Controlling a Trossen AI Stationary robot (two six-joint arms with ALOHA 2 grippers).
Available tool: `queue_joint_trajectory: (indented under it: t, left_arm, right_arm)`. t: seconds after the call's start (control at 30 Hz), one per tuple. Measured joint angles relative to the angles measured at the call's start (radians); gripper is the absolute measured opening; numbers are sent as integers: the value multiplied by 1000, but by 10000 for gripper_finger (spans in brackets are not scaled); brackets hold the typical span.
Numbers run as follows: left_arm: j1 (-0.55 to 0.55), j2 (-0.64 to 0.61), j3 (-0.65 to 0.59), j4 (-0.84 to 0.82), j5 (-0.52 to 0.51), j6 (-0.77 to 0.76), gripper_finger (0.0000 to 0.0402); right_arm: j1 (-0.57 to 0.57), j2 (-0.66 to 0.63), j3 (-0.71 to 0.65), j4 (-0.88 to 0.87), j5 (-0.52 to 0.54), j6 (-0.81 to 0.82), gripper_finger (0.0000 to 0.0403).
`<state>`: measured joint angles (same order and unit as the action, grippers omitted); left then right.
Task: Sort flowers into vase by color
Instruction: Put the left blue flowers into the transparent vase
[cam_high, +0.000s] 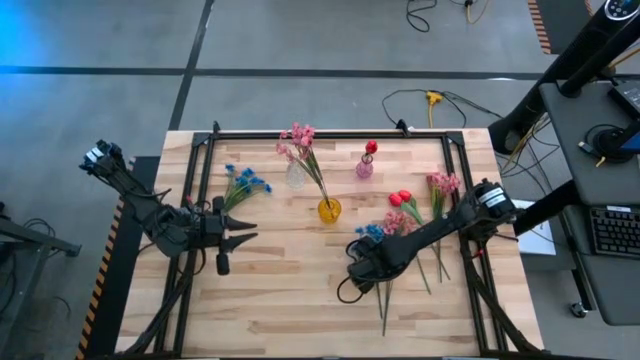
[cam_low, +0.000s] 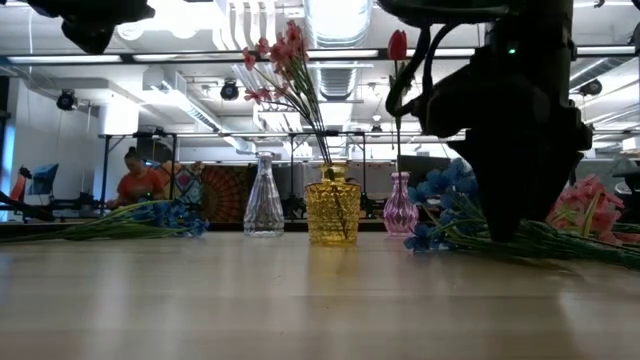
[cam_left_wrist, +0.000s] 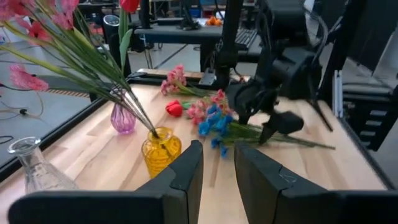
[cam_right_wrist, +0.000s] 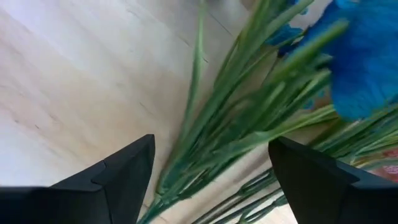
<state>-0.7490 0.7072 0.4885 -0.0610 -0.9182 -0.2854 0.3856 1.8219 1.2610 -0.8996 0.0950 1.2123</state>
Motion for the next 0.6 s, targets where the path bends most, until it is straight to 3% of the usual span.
queue_joint_trajectory:
  t: [0.1,0.27,0.6]
  left_arm:
    - [0,6,0,17,-3,-6,86]
    - [0,17,0,19,-93,-29,119]
    - [0,40,-1,18,-138,-97,151]
  right_arm:
    - [-2,7,-3,-1,0,0,300]
    - [-3,7,-13,24,2,7,275]
    - [-8,13,-35,69,11,-5,150]
